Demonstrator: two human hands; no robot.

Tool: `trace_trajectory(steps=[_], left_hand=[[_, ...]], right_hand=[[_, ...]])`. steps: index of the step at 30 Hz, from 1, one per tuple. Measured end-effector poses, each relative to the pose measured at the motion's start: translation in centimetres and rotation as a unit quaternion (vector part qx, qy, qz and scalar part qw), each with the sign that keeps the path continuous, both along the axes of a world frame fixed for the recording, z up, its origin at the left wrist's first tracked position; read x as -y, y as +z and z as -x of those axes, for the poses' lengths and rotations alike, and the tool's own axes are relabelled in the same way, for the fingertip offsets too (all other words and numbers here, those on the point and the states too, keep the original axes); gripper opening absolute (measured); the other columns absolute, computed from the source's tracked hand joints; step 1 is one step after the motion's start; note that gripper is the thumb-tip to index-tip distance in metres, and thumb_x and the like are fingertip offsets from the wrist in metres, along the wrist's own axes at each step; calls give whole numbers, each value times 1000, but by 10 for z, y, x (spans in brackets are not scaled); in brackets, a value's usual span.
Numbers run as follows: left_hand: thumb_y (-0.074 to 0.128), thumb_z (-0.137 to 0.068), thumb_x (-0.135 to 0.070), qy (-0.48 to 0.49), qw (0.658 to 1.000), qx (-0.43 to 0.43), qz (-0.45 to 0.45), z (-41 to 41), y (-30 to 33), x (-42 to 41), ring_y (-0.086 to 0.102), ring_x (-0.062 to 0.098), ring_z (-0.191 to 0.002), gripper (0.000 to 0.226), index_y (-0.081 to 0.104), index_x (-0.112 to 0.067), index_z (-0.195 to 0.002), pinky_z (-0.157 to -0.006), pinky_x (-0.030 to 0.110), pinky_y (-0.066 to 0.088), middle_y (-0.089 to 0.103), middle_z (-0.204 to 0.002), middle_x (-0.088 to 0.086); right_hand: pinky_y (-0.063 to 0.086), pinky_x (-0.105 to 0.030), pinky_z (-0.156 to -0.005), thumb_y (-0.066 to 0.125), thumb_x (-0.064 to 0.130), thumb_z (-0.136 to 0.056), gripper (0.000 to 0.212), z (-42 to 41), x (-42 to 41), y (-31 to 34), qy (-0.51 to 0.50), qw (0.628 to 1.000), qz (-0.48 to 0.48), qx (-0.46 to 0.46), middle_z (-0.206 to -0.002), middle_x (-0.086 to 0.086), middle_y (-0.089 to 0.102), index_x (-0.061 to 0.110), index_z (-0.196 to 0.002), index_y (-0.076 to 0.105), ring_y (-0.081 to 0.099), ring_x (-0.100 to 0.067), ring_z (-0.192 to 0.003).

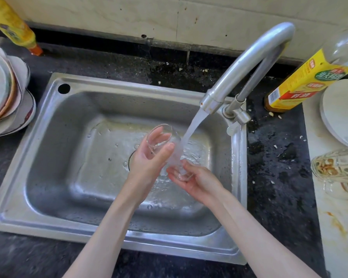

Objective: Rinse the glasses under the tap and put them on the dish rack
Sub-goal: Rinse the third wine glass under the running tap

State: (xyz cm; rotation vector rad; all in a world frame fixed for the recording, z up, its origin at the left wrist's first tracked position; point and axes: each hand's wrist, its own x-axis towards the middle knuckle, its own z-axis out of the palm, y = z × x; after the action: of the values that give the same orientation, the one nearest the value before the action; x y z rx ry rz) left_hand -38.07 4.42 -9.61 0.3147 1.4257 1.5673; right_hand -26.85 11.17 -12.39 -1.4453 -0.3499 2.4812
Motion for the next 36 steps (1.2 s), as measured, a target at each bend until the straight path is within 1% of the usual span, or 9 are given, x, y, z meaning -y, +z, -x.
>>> trace_trajectory(steps=[3,7,11,15,19,24,27,32,36], left_hand=[[80,-67,-35,17,998,-53,31,-7,1,0,62,2,-97,51,58,-28,-112,-86,28,46,66,-99,-21],[80,-69,-22,-1,990,-139,4,-17,8,-1,62,-4,-91,55,52,-20,-115,-76,13,47,60,-109,-8],[80,-57,-24,-84,988,-132,-9,-18,5,0,60,5,-105,72,49,-20,-121,-87,18,47,62,-115,-2],[84,-60,-9,-155,983,-93,-15,-14,1,3,61,4,-100,82,42,-5,-130,-81,16,47,65,-107,-4],[77,-63,-22,-131,980,-147,-19,-16,2,3,58,7,-108,67,46,-28,-121,-89,18,45,59,-119,1],[81,-64,-17,-109,976,-187,-15,-22,5,2,61,6,-103,65,48,-32,-117,-87,19,47,62,-110,-14],[80,-63,-25,-105,973,-205,-4,-22,8,2,61,6,-102,63,49,-41,-116,-86,19,47,62,-109,-18],[82,-62,-25,-102,973,-209,9,-22,19,0,62,4,-99,62,48,-39,-111,-86,18,47,63,-105,-18],[83,-63,-32,-115,969,-220,5,-22,25,-3,62,5,-99,61,48,-48,-109,-87,19,47,62,-106,-18]], right_hand=[[55,-32,-76,53,3,-92,11,-1,-2,0,29,996,-40,72,-72,-12,60,2,-82,59,58,-23,-69],[56,-27,-73,51,-1,-92,12,-1,0,-5,20,995,-45,84,-77,-9,69,2,-91,63,67,-20,-74],[59,-26,-71,46,-4,-93,22,-1,-4,-8,39,998,-23,41,-85,-12,72,-4,-109,61,71,-17,-73],[57,-29,-76,35,-10,-93,28,-8,-6,-7,91,995,-32,18,-54,-4,65,-8,-109,58,64,-8,-49],[59,-27,-71,44,-8,-90,24,-12,-9,-11,77,996,-30,21,-88,-16,70,-4,-103,64,70,-19,-76],[58,-23,-65,52,-2,-87,20,-11,-18,-7,77,994,-45,55,-87,-12,67,1,-102,65,64,-18,-72],[54,-23,-63,50,1,-91,11,-16,-29,-1,17,994,-57,87,-83,-10,62,6,-90,60,60,-18,-71],[51,-35,-78,45,3,-96,10,-25,-59,16,-148,986,-51,49,-94,-14,58,1,-104,49,58,-25,-86],[50,-35,-78,44,2,-96,9,-26,-75,34,-202,978,-37,21,-97,-13,56,-1,-102,50,57,-24,-87]])
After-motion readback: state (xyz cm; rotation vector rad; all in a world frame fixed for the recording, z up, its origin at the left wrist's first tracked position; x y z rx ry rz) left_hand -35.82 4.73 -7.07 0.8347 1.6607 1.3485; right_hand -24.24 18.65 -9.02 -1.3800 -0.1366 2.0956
